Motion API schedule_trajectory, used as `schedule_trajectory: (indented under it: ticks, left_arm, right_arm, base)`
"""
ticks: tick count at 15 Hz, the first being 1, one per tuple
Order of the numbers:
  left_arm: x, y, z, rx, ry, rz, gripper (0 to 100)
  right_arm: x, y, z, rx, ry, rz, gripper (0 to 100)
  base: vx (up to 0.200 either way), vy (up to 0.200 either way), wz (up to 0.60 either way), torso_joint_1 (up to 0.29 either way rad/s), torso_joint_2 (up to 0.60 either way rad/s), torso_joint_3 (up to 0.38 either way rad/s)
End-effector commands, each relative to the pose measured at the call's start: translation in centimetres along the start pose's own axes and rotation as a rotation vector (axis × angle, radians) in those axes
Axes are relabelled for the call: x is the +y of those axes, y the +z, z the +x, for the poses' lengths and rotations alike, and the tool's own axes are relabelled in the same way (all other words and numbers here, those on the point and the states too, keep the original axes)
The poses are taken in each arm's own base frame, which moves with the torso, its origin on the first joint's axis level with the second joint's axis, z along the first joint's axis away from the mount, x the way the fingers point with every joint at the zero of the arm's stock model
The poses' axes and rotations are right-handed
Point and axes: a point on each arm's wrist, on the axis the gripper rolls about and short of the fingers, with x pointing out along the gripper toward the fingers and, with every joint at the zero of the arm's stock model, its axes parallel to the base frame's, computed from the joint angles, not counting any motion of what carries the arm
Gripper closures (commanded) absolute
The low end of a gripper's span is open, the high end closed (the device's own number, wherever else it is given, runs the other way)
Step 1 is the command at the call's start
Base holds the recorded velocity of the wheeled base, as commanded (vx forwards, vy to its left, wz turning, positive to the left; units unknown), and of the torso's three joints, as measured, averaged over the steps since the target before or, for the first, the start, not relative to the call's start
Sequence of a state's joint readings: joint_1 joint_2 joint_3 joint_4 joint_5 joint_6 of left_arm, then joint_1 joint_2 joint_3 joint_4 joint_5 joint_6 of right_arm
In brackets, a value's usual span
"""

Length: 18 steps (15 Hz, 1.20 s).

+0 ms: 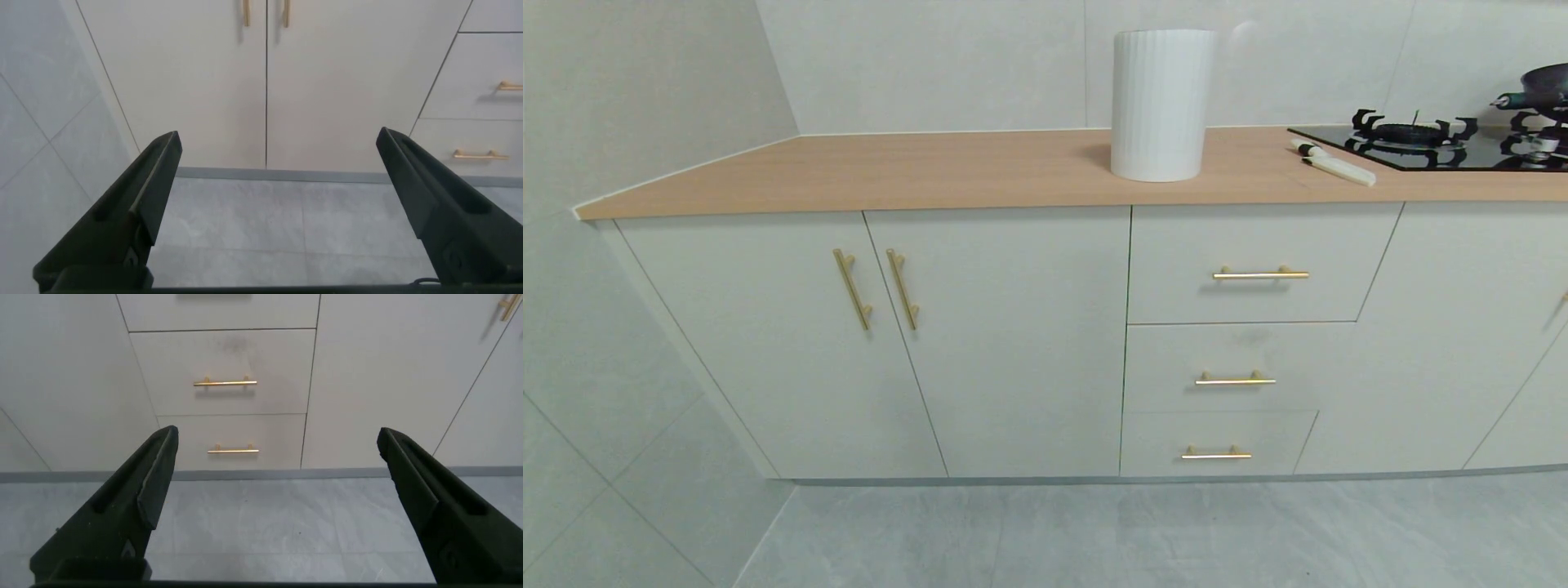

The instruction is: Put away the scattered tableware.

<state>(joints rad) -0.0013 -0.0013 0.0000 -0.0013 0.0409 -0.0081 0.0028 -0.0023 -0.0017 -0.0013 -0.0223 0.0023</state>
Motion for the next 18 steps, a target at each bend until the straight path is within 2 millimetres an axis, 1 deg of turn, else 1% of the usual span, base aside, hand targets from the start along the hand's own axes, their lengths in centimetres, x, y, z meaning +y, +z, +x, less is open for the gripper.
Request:
schedule_trajectory:
  ticks: [1,4,18]
  left_arm:
    - [0.0,0.01,0.01,0.001,0.0,0.0,0]
    - [0.0,0.01,0.01,0.001,0.0,-0.001,0]
    - [0.0,0.01,0.01,0.001,0.0,-0.003,0]
  right_arm:
    - [0.0,-0.01,0.02,0.004,0.001,-0.001,0]
    - [0.0,-0.01,0.02,0.004,0.001,-0.001,0]
    - [0.01,-0.01,0.02,0.004,0.004,-0.001,0]
  base:
    - [0.0,0.0,0.0,0.0,0.0,0.0]
    - [0.0,0.0,0.0,0.0,0.0,0.0]
    - [0.2,0.0,0.0,0.002,0.0,0.001]
